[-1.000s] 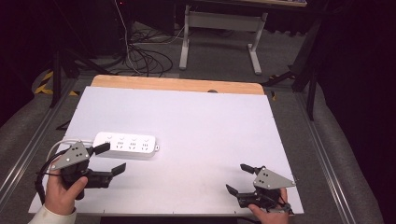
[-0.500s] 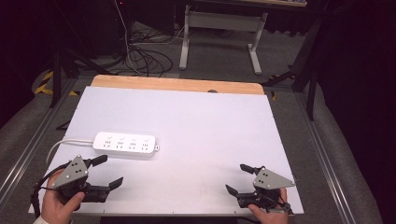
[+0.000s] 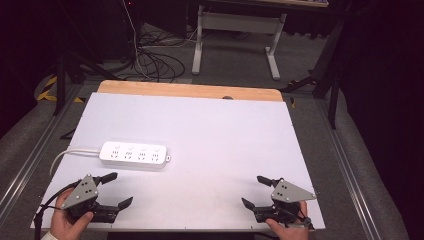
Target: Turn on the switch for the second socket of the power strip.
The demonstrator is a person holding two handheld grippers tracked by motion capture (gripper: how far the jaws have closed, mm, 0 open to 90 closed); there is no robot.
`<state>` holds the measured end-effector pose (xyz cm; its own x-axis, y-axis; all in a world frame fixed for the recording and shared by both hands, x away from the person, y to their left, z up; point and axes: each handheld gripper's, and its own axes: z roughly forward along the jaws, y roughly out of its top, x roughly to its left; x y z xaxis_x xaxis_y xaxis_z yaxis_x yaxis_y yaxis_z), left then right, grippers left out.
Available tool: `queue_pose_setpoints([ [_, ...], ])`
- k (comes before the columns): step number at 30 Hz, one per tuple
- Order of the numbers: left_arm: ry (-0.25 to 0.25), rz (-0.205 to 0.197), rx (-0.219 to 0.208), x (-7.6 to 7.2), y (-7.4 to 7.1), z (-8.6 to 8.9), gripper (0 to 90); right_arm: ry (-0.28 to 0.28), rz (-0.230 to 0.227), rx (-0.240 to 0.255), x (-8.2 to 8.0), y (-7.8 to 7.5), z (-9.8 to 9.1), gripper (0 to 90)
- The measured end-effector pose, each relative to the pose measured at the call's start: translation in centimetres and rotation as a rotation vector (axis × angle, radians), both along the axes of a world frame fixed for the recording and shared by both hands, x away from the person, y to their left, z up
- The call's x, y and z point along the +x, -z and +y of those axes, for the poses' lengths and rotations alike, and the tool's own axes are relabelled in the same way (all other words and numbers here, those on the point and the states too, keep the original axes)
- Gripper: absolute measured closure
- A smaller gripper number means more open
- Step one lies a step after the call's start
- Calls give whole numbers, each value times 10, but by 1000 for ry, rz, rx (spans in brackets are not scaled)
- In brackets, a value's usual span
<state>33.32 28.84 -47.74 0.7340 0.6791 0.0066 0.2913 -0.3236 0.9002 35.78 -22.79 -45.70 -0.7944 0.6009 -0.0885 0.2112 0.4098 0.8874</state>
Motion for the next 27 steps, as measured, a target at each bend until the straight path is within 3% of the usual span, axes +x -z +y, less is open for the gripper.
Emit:
queue_pose_setpoints([
  [4, -20, 35, -59, -1, 7, 2, 98, 2, 3, 2, 0, 0, 0, 175],
  [8, -18, 23, -14, 0, 5, 1, 101, 0, 8, 5, 1, 1, 0, 175],
  [15, -25, 4, 29, -2, 1, -4, 100, -1, 8, 4, 1, 1, 0, 175],
  [22, -33, -18, 21, -3, 0, -3, 100, -1, 7, 1, 1, 1, 0, 175],
  [27, -23, 3, -16, -2, 0, 0, 88, 1, 8, 0, 0, 1, 0, 175],
])
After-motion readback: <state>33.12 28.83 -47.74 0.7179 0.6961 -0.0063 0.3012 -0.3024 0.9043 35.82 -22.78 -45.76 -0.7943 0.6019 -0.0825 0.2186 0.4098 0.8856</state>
